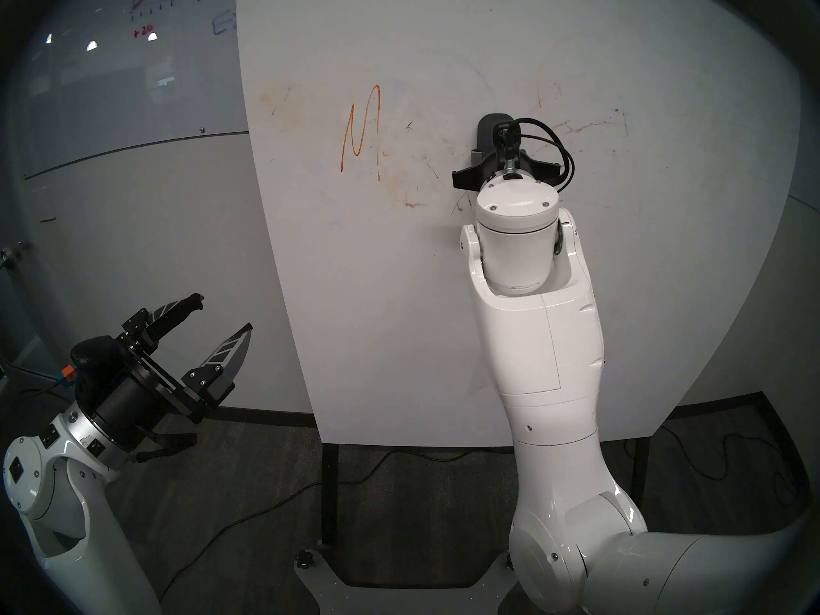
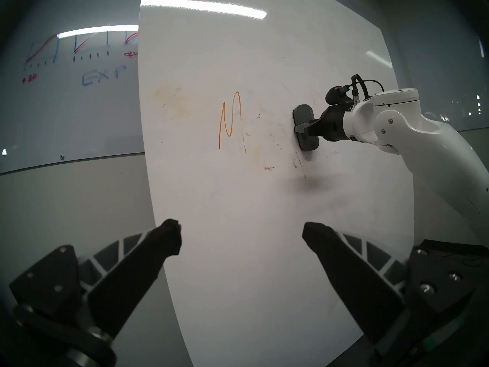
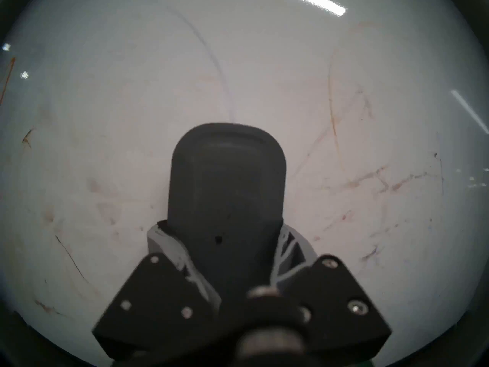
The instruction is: Erase all marks on the whiteboard with the eraser
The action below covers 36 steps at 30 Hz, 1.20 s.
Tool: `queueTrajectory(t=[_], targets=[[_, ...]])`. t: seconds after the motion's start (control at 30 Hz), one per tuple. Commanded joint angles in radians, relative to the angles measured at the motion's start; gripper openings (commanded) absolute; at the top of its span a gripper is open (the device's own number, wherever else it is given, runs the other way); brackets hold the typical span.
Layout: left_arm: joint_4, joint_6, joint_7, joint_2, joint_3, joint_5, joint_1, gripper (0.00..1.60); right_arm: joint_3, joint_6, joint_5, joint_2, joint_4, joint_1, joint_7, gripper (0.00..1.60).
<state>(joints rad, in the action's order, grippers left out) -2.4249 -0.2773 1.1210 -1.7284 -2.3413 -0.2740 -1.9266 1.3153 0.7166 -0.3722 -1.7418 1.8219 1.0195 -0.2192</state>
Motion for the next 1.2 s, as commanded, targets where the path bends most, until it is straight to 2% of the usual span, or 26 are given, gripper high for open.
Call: queueTrajectory(t=[0.0, 0.43, 1.17], targets=[[-0.019, -0.003, -0.003, 0.002, 0.003, -0.009, -0.001, 1.60, -0.046, 0.014, 0.008, -0.030, 0.021, 0.034, 0.007, 0.00], [-0.019, -0.003, -0.002, 0.002, 0.003, -0.009, -0.001, 1.60, -0.108, 0.042, 0.011, -0.057, 0.043, 0.021, 0.012, 0.00], [-0.019, -0.003, -0.002, 0.002, 0.003, -0.009, -0.001, 1.60, -0.198, 0.048, 0.003, -0.126, 0.000, -0.017, -0.005, 0.00]])
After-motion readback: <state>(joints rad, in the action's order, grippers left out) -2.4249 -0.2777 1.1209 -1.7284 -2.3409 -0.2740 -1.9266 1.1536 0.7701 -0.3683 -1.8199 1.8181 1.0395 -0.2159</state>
